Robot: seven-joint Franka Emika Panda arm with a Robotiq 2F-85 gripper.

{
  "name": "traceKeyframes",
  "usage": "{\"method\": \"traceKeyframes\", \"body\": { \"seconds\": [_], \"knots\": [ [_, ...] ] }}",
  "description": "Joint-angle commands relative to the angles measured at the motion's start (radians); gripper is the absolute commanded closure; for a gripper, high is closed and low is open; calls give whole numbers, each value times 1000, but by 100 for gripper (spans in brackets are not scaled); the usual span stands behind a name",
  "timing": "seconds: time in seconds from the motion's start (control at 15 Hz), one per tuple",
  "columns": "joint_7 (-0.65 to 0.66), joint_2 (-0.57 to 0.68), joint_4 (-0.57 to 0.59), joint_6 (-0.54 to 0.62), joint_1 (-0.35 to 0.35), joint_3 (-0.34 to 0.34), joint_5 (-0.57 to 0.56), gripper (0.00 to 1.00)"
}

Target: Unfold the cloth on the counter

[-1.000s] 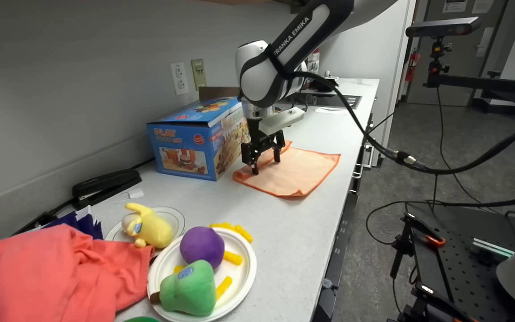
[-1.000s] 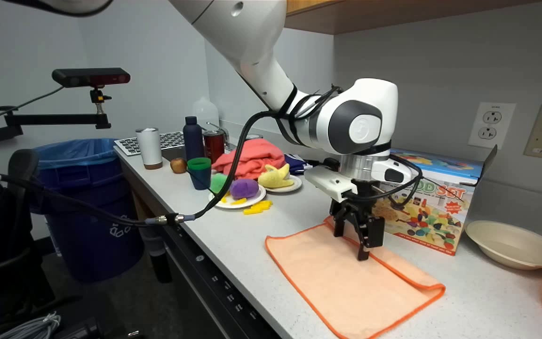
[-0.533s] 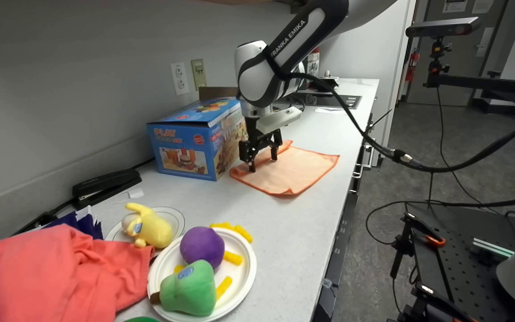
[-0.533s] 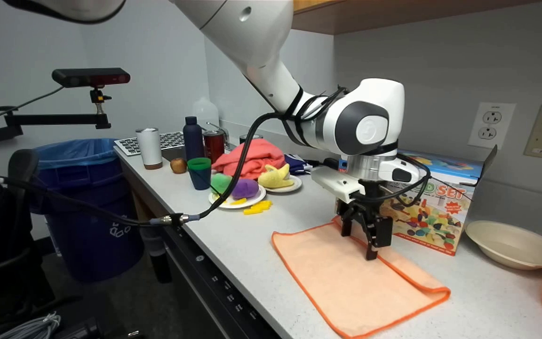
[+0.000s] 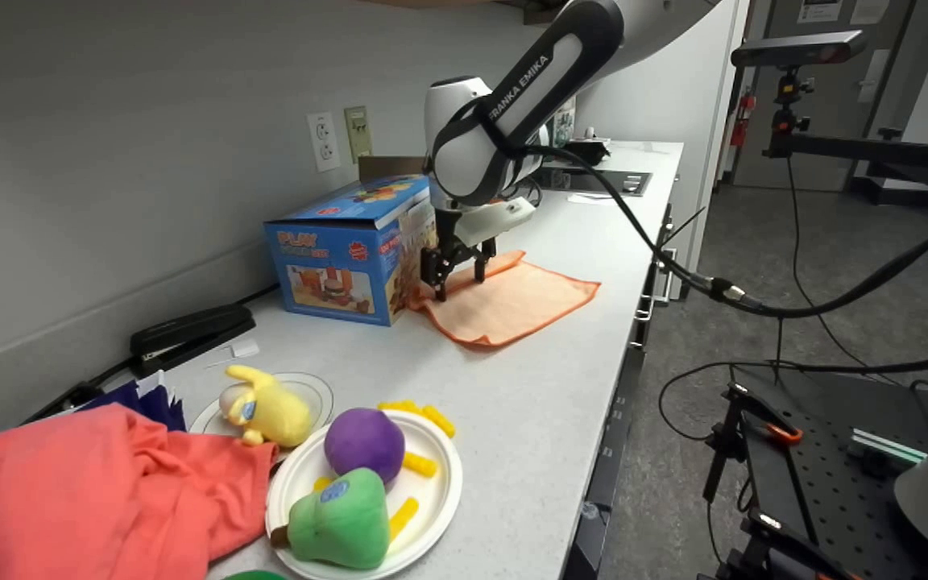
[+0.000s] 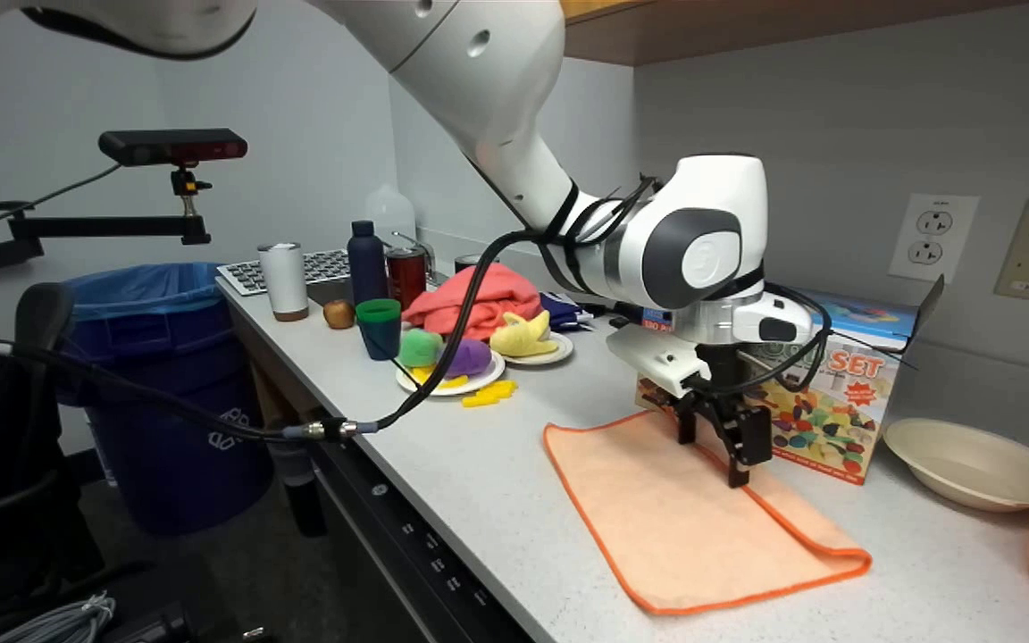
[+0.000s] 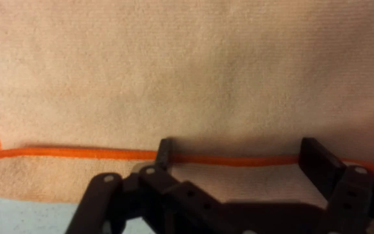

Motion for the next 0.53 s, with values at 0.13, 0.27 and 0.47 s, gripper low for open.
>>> {"method": "traceKeyframes", "body": {
  "seconds": [0.13,0.27,0.47],
  "knots": [
    [53,41,28,113,19,-43,-30,0],
    [32,29,17,65,6,-33,-9,0],
    [1,-13,-27,-46,-8,-24,-3,0]
  ]
}}
